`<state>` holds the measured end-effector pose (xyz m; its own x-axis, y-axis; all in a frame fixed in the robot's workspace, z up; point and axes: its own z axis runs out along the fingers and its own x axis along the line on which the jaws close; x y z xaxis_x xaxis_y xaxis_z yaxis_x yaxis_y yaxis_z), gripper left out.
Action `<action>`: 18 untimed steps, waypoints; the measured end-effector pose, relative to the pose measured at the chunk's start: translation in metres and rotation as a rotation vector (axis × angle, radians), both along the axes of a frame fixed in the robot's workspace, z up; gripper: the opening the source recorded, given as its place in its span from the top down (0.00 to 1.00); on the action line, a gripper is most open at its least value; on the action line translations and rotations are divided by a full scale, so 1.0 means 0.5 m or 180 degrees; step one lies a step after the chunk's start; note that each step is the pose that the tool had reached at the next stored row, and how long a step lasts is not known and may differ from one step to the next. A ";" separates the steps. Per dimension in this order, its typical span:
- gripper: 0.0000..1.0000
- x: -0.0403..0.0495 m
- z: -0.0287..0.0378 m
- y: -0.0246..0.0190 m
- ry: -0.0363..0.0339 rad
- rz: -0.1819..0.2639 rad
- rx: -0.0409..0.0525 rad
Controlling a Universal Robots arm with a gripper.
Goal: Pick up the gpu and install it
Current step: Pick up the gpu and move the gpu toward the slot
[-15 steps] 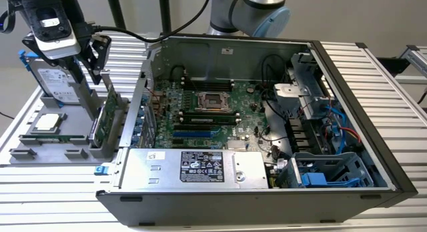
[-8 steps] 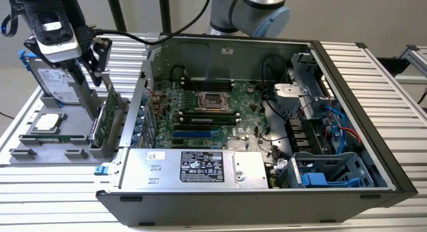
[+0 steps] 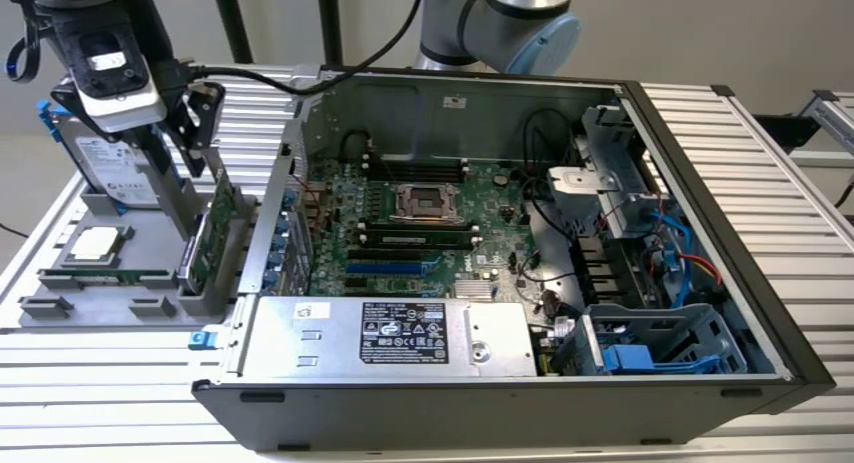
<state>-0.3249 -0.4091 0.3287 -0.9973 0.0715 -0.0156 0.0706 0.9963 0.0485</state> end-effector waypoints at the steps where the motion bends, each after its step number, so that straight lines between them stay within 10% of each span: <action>1: 0.00 0.000 -0.001 -0.0002 0.0000 0.0000 0.0000; 18: 0.00 0.000 -0.022 -0.0028 0.0004 0.0000 0.0000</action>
<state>-0.3249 -0.4106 0.3176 -0.9973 0.0715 -0.0143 0.0707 0.9963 0.0485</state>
